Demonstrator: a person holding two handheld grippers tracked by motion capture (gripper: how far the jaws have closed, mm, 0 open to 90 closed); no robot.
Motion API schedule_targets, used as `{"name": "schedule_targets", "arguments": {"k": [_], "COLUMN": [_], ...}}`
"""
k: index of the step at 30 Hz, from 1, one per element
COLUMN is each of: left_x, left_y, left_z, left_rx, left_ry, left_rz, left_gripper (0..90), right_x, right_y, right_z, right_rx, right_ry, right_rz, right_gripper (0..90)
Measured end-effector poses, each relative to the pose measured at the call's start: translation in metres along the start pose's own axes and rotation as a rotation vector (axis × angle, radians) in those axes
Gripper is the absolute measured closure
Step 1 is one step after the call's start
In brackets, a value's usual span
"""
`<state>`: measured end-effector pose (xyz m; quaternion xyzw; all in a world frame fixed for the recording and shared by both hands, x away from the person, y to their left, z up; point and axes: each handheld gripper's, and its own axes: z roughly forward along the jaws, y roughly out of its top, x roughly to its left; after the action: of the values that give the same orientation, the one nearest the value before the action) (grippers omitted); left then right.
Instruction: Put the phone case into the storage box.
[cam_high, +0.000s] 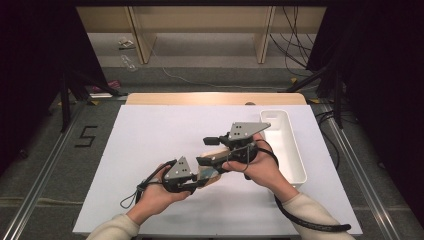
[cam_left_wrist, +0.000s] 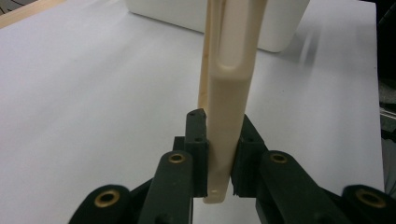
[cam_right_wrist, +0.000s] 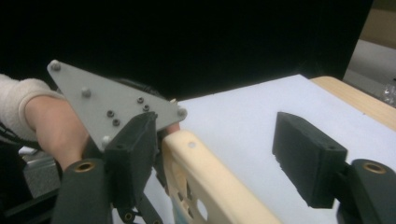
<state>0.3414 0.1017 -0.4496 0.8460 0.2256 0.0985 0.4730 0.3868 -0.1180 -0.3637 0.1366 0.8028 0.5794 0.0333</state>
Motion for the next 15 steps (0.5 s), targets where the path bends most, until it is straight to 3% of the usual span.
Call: {"name": "schedule_targets", "arguments": {"k": [7, 15], "left_x": [0.0011, 0.0044], "left_y": [-0.0003, -0.0014], "left_z": [-0.0007, -0.0021], "left_rx": [-0.006, -0.015], "left_ry": [0.016, 0.054], "left_rz": [-0.004, -0.047], "left_gripper": [78.9, 78.9], "right_x": [-0.0022, -0.0051], "right_y": [0.0013, 0.0012], "right_z": [-0.0042, -0.0085], "right_rx": [-0.044, -0.081], "right_ry": [-0.043, -0.11], "right_rz": [0.01, 0.03], "right_gripper": [20.4, 13.9]}}
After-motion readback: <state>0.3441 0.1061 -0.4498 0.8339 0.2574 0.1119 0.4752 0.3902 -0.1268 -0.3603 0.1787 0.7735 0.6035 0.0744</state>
